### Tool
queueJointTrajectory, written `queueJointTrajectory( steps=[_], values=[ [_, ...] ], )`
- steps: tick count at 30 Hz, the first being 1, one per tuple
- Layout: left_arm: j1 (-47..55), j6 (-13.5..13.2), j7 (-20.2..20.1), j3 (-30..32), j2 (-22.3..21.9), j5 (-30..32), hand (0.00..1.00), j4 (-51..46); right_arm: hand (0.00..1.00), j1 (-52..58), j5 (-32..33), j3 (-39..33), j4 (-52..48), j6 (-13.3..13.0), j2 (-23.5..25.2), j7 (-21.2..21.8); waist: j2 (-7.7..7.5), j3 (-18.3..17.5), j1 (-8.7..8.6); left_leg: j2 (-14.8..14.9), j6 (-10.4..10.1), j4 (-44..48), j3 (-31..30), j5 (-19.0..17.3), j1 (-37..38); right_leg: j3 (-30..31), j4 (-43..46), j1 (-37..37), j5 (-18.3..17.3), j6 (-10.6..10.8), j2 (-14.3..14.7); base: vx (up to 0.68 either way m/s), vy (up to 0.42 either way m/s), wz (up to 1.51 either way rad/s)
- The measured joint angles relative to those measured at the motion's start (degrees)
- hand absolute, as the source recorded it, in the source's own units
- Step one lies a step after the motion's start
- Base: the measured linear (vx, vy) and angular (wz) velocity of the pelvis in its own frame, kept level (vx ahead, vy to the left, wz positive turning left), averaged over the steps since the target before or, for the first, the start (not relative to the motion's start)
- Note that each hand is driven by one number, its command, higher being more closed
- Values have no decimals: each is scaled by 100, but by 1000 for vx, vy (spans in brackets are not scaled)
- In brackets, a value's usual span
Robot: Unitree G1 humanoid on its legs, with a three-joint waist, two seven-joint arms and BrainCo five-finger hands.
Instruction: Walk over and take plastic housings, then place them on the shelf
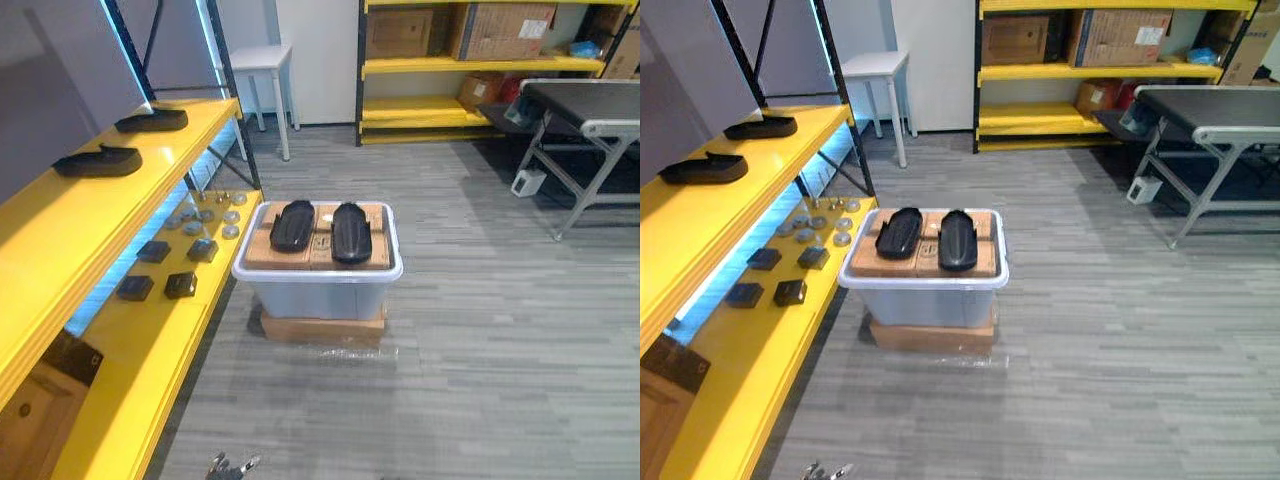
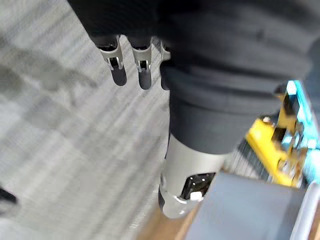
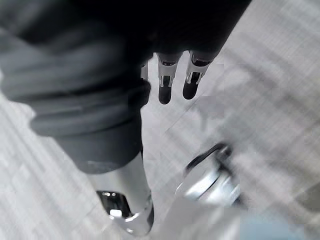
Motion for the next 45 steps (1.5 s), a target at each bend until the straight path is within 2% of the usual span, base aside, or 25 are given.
queueJointTrajectory(
  steps=[1, 2, 3, 4, 5, 6, 7, 8, 10, 11, 12, 13, 14, 15, 16, 18, 19, 20, 21, 25, 28, 32, 37, 41, 45],
  values=[
    [205, 23, -3, -1, 47, -40, 0, 54, 0, -19, -4, 29, 0, -1, 5, -8, -80, 11, 85, 127, 127, 482, 467, -232, -439, 121, -479, 542, 12, -13, 58, 565, -62, -56],
    [423, 55, -18, 1, 59, -146, 0, 90, 0, -18, -4, 33, -6, -3, -21, -7, -117, -17, 231, 225, 453, 342, 980, -553, -847, 319, -903, 1029, 13, -10, 36, 569, -45, -59],
    [501, 60, -37, 2, 61, -183, 0, 120, 0, -45, -3, 29, 4, -5, -52, -7, -131, -25, 283, 243, 600, 112, 1157, -733, -1027, 397, -1093, 1216, 13, -8, 8, 691, 37, -65],
    [684, 78, -86, 9, 87, -235, 0, 234, 0, -209, -4, -34, 78, -1, -150, -5, -146, -12, 338, 136, 693, -786, 1416, -1121, -1345, 555, -1375, 1522, 17, 14, -112, 585, 94, -58],
    [765, 104, -110, 11, 89, -238, 0, 290, 0, -321, -5, -144, 158, -2, -188, -4, -156, 10, 376, 37, 708, -1451, 1532, -1229, -1441, 656, -1472, 1644, 12, 27, -219, 718, 176, -94],
    [949, 125, -117, 12, 79, -275, 0, 436, 0, -557, -7, -468, 399, -8, -299, -6, -186, 29, 459, -236, 801, -3461, 1781, -1066, -1449, 808, -1594, 1855, -101, 220, -468, 486, 166, -78],
    [1005, 127, -116, 9, 79, -303, 0, 487, 0, -599, -7, -517, 466, -9, -367, -6, -125, 15, 486, -273, 1073, -4278, 1893, -535, -1404, 815, -1643, 1951, -138, 283, -477, 598, 216, -69],
    [1029, 127, -124, -2, 226, -340, 0, 612, 0, -587, -18, -437, 542, 11, -375, -14, -307, 6, 535, -455, 1388, -4334, 2082, -295, -1159, 884, -1721, 2204, -161, 425, -749, 471, 176, -9],
    [917, 113, -149, 6, 335, -343, 0, 657, 0, -616, -31, -332, 528, 7, -431, -14, -288, -93, 479, -564, 1469, -4207, 1994, -613, -1168, 943, -1529, 2173, 180, 590, -784, 686, 285, 22],
    [866, 112, -159, 6, 416, -343, 0, 656, 0, -608, -72, -185, 524, -1, -464, -15, -319, -106, 468, -614, 1526, -4130, 1909, -812, -1094, 945, -832, 1963, 179, 650, -782, 654, 280, 32],
    [840, 112, -162, 4, 459, -343, 0, 655, 0, -618, -80, -105, 512, -2, -481, -22, -336, -90, 466, -632, 1523, -4139, 1865, -895, -984, 941, -207, 1735, 187, 922, -781, 509, 196, 42],
    [778, 114, -172, -19, 540, -344, 0, 636, 0, -623, -121, 171, 396, -6, -482, -62, -329, -28, 433, -699, 1525, -4246, 1703, -1036, -707, 983, 1409, 1098, 377, 1971, -818, 479, 136, 67],
    [720, 123, -141, -214, 688, -344, 0, 632, 0, -586, -252, 555, 225, -6, -470, -115, -404, 56, 332, -791, 1522, -4455, 1522, -1053, -360, 976, 2533, 585, 191, 1890, -879, 468, 105, 77],
    [710, 122, -123, -328, 738, -343, 0, 611, 0, -530, -317, 778, 45, -5, -468, -149, -431, 68, 324, -832, 1515, -4606, 1462, -1045, -167, 870, 2715, 370, 32, 1810, -971, 438, 39, 77],
    [686, 118, -104, -516, 796, -349, 0, 514, 0, -351, -466, 1203, -541, -8, -468, -256, -407, 72, 326, -879, 1493, -4851, 1389, -1029, 94, 654, 2497, 110, -203, 1589, -1148, 345, -1, 52],
    [621, 77, -55, -687, 790, -365, 0, 276, 0, -78, -692, 1635, -1740, -27, -419, -383, -421, 41, 262, -896, 1461, -5077, 1128, -1016, 328, 649, 1358, -249, -286, 1395, -1213, 403, -97, 77],
    [616, 27, -24, -725, 783, -381, 0, 178, 0, 12, -753, 1738, -2262, -35, -380, -431, -463, -23, 195, -920, 1399, -5131, 981, -1017, 338, 753, 712, -400, -243, 1355, -1204, 477, -229, 103],
    [624, -62, 55, -807, 858, -393, 0, 104, 0, 137, -1082, 1829, -2823, -126, -298, -529, -646, -92, 202, -1031, 1252, -5232, 858, -1048, 403, 928, -282, -519, 478, 1175, -1233, 476, -292, 93],
    [630, -75, 135, -808, 756, -400, 0, 150, 0, 203, -1361, 1901, -3172, -225, -280, -664, -600, -120, 212, -929, 1049, -5336, 696, -1030, 513, 820, -263, -484, 788, 1118, -1153, 391, -253, 65],
    [748, -99, 212, -930, 529, -397, 0, 121, 0, 295, -1839, 2248, -4197, -287, -264, -860, -437, -123, 203, -530, 869, -5630, 774, -932, 350, 503, -882, -358, 905, 944, -815, 260, -197, 21],
    [535, -176, 291, -1168, 516, -400, 0, 91, 0, -11, -2222, 2330, -4733, -389, -258, -1223, -399, 194, 218, -485, 805, -5724, 623, -880, 55, 289, -1063, -508, 959, 868, -789, 92, -81, 28],
    [255, -290, 501, -1580, 596, -402, 0, 59, 0, -979, -2601, 2467, -4788, -406, -273, -1768, -302, 711, 346, -623, 804, -5453, 483, -856, -360, 119, -1233, -617, 1069, 885, -937, -16, 27, 24],
    [31, -344, 613, -2016, 682, -418, 0, -41, 0, -2309, -2725, 2435, -4479, -342, -369, -2353, -153, 1084, 544, -706, 869, -5280, 348, -812, -984, -40, -1414, -969, 1282, 883, -1005, -69, 38, 22],
    [-87, -361, 729, -2267, 740, -612, 0, -40, 0, -3067, -2702, 2279, -3852, -120, -562, -2757, -96, 1227, 664, -735, 899, -5149, 285, -793, -1403, -58, -1455, -1272, 1391, 882, -1037, -74, 44, 8],
    [-235, -417, 824, -2488, 788, -805, 0, 14, 0, -3187, -2707, 2205, -3567, 161, -549, -3102, -50, 1328, 679, -758, 900, -5044, 289, -793, -1703, -27, -1406, -1558, 1436, 884, -1053, -54, 34, -1]
  ],
)
